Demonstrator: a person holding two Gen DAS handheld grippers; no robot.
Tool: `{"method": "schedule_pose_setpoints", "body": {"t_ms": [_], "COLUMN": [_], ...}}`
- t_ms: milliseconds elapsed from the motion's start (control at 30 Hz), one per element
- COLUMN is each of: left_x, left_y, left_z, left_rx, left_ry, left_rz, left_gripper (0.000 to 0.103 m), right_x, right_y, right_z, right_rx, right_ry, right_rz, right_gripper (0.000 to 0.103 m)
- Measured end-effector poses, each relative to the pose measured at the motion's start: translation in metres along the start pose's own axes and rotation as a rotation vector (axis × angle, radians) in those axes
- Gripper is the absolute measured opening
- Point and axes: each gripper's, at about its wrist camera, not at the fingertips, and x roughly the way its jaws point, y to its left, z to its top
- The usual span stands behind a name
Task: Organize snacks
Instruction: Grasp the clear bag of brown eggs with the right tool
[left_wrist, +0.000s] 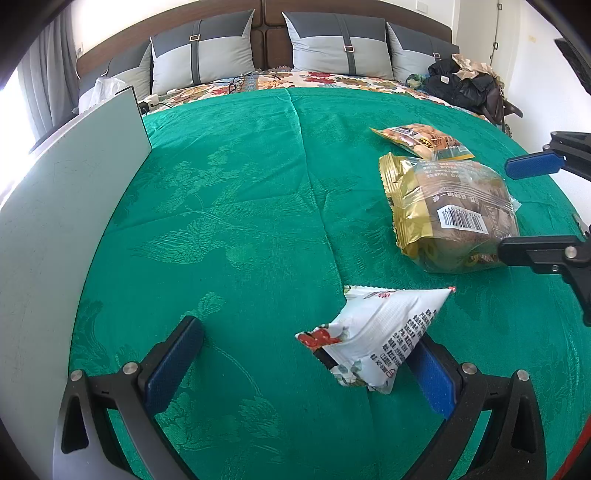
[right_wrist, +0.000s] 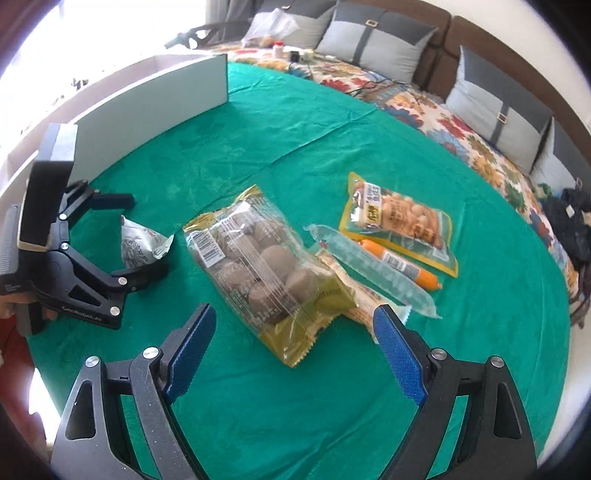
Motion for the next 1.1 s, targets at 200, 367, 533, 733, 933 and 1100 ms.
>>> {"method": "schedule_pose_setpoints", "body": {"t_ms": [200, 367, 533, 733, 933, 1100], "left_x": [0.0, 0.0, 0.0, 0.0, 0.0, 0.001], "left_y": [0.0, 0.001, 0.0, 0.0, 0.001, 0.001], "left_z": [0.0, 0.0, 0.0, 0.0, 0.0, 0.0], "left_rx": [0.0, 0.0, 0.0, -0.001, -0.001, -0.001], "left_ry": [0.0, 0.0, 0.0, 0.0, 0.0, 0.0], "left_rz": [-0.001, 0.0, -0.001, -0.001, -0.001, -0.002], "left_gripper": [0.103, 0.103, 0.103, 0.103, 0.103, 0.103], "right_x": [0.031, -0.004, -0.053, -0.045, -0.017, -0.021], "right_y": [0.015, -0.002, -0.038, -0.06, -0.051, -0.054], "right_z": [0.021, -0.009, -0.071, -0.132, -0.15, -0.157], "right_rx": [-0.007, 0.168, 0.453, 0.643, 0.626, 0.623], "right_ry": [0.087, 0.034, -0.028, 0.028, 0.036, -0.071], "right_rz": [-0.025, 0.011, -0.02, -0.118, -0.12, -0.137], "right_gripper": [0.068, 0.06, 0.061, 0.065, 0.079, 0.091]}}
